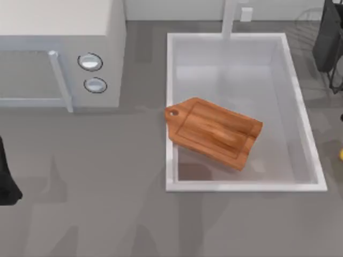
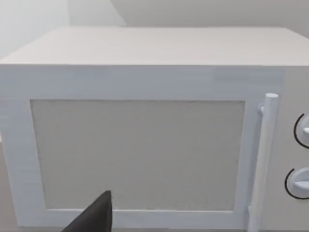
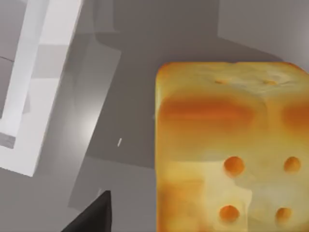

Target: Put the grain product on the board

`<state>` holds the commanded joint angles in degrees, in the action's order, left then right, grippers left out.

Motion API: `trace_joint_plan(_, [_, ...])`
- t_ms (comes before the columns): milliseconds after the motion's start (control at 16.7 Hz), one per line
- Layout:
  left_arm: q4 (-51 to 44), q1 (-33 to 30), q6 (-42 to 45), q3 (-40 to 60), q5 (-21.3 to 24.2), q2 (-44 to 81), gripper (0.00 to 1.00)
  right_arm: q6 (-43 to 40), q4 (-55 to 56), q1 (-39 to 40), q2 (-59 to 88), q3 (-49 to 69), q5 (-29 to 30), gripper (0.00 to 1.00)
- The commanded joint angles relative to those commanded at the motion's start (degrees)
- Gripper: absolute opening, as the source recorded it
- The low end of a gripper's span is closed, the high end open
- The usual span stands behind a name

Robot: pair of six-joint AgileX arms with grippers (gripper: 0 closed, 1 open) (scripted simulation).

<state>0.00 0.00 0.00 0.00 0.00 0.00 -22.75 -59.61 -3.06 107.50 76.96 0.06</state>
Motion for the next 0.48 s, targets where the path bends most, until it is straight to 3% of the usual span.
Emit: trace_joint_plan(480, [0.0,0.0,0.0,0.0,0.0,0.0,1.0,0.03,13.77,-0.12,5.62,-8.02,0.03,1.0])
